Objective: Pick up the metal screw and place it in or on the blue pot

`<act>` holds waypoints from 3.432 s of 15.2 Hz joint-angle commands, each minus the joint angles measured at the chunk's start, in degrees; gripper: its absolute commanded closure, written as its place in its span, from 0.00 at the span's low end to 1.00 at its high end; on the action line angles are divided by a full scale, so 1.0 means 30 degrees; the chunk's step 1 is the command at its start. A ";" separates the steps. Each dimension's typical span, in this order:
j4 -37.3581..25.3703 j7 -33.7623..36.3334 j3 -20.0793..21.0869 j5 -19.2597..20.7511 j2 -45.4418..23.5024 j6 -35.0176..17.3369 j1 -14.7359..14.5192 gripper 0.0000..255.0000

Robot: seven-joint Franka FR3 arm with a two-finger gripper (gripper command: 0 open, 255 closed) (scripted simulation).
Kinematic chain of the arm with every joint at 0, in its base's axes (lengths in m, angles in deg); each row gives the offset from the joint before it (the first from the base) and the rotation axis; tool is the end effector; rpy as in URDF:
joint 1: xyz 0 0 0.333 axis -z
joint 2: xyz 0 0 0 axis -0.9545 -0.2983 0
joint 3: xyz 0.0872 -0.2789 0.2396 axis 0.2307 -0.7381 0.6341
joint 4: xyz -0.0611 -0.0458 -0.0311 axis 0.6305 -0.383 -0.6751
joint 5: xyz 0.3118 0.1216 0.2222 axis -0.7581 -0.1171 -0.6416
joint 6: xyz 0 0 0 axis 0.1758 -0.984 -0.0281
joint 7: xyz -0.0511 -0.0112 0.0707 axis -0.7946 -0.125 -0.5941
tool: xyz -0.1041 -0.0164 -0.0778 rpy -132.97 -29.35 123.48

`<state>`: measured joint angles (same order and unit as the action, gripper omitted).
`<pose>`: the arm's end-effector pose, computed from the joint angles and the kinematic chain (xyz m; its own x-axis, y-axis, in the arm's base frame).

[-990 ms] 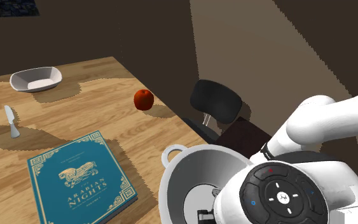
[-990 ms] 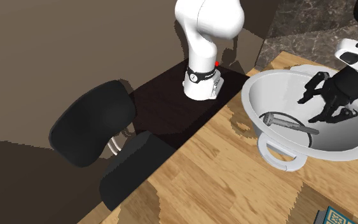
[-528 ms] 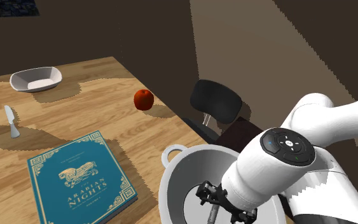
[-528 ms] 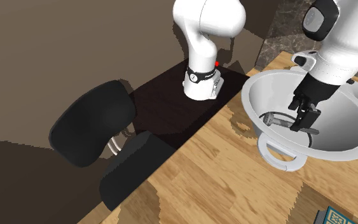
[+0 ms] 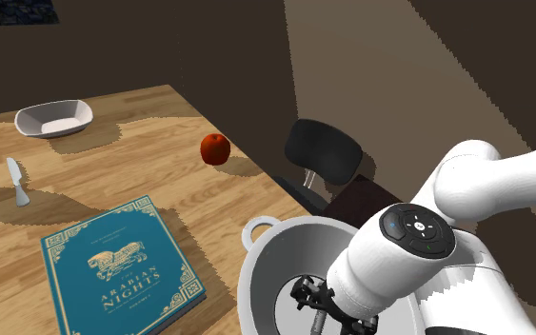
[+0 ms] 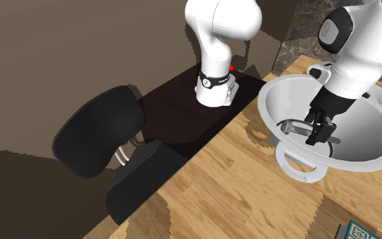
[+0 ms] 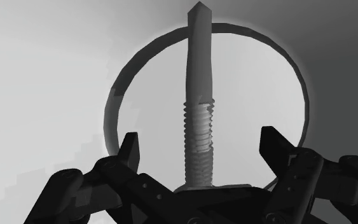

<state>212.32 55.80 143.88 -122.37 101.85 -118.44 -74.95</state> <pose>0.0332 0.3871 0.2795 0.2660 -0.9639 0.0090 -0.9635 -0.2662 -0.0273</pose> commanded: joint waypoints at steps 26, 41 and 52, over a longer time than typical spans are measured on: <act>-0.0717 0.0973 -0.4245 0.2814 0.1177 0.3158 -0.1802 1.00; -0.2628 0.1634 -0.7893 0.5494 0.2027 0.6643 -0.2393 1.00; -0.4325 0.1544 -1.0137 0.7281 0.2013 0.8814 -0.2140 1.00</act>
<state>199.19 61.18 114.61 -101.30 107.81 -92.45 -81.46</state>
